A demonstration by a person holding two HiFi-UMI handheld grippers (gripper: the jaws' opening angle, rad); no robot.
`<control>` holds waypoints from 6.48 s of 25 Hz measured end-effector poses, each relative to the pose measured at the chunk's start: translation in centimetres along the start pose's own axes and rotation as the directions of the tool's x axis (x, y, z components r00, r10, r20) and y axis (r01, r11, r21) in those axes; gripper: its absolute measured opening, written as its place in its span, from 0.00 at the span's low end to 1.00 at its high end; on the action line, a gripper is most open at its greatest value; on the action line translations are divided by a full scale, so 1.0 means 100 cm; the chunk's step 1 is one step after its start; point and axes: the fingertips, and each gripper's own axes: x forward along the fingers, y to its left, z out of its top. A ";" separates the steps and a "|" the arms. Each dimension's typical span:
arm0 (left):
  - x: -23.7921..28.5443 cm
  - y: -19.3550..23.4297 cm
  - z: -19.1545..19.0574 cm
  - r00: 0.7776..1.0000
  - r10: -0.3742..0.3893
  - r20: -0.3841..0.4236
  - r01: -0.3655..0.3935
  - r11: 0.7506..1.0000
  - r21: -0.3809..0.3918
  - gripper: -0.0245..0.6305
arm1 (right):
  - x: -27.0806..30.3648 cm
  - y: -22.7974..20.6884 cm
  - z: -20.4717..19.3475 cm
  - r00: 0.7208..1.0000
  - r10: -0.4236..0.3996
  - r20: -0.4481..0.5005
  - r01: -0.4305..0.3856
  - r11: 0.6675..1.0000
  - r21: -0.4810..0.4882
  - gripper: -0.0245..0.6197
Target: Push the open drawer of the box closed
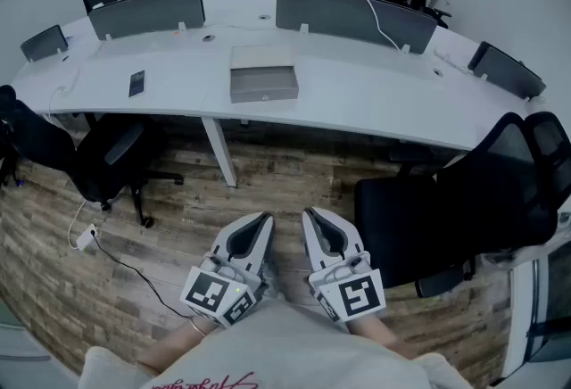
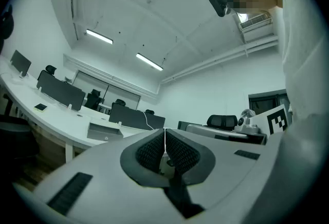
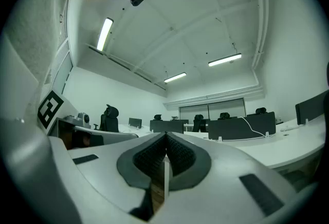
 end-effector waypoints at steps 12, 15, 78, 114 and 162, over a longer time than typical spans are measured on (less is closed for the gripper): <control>-0.003 -0.003 0.003 1.000 0.003 0.002 -0.003 1.000 0.014 0.07 | -0.004 0.003 0.006 1.000 0.007 0.017 -0.007 1.000 -0.001 0.07; -0.004 0.000 0.003 1.000 0.009 0.005 -0.009 1.000 0.017 0.07 | -0.002 0.003 0.005 1.000 0.012 0.021 -0.013 1.000 0.016 0.07; 0.229 0.287 0.046 0.999 0.005 -0.038 -0.006 1.000 -0.017 0.07 | 0.340 -0.138 -0.092 0.984 -0.041 -0.171 0.056 0.995 0.084 0.07; 0.234 0.345 0.044 0.995 0.082 -0.061 -0.085 0.995 -0.043 0.07 | 0.396 -0.186 -0.257 0.779 -0.125 -0.615 0.279 0.947 0.160 0.17; 0.204 0.372 0.062 0.988 0.155 0.005 -0.154 0.986 -0.071 0.07 | 0.425 -0.201 -0.251 0.779 -0.102 -0.619 0.247 0.957 0.153 0.16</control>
